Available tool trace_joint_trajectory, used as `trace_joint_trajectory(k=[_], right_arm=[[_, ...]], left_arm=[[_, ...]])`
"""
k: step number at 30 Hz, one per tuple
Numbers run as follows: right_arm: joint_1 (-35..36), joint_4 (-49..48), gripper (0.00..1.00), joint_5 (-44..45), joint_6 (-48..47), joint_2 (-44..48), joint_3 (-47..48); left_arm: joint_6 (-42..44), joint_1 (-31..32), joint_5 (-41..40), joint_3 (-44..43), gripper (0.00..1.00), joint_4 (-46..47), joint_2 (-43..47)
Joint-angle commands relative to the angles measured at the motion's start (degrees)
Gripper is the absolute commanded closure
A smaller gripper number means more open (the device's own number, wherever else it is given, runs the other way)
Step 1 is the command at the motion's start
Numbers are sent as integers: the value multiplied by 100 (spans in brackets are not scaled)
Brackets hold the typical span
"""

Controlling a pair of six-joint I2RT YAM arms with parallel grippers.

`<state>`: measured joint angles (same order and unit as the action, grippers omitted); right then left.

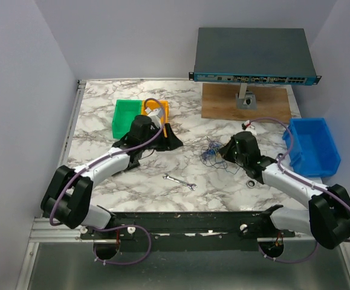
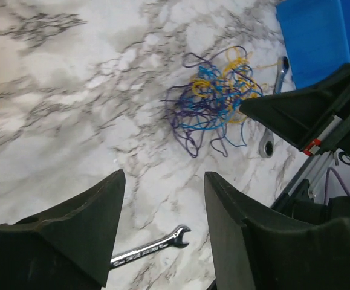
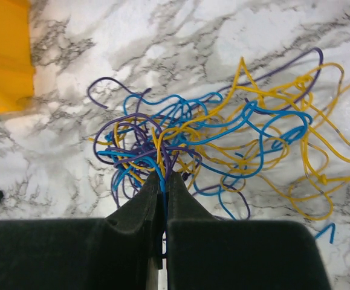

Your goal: Untangle the cables

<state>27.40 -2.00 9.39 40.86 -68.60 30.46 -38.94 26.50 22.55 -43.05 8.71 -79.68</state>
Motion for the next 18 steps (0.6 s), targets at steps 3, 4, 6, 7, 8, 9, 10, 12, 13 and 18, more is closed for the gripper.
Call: trace_joint_trajectory(k=[3,4,6,7,8,9,10,12,13,18], right_arm=[[-15,464,99,-245,-214,-128,436],[-28,473,99,-236,-197,-157,412],[-42,464,99,-171,-84,-183,313],[-57,449,99,-145,-35,-195,256],[-67,448,99,-87,49,-192,202],[-85,453,99,-32,138,-179,127],[-94,446,99,18,222,-168,67],[-112,446,99,93,341,-179,-47],[-121,447,99,106,382,-196,-94],[-138,499,99,127,487,-359,-244]], left_arm=[[329,651,-46,-906,41,-601,-841],[303,734,-38,-1050,41,-665,-1026],[211,913,-102,-1294,41,-843,-1317],[152,969,-102,-1375,41,-862,-1444],[82,1022,-85,-1467,41,-862,-1549],[21,1065,-77,-1536,41,-862,-1658],[-35,1111,-71,-1624,41,-862,-1754],[-94,1196,-81,-1834,42,-1108,-1976],[-113,1242,-86,-1963,42,-1169,-2107],[-132,1407,-118,-2494,42,-1433,-2615]])
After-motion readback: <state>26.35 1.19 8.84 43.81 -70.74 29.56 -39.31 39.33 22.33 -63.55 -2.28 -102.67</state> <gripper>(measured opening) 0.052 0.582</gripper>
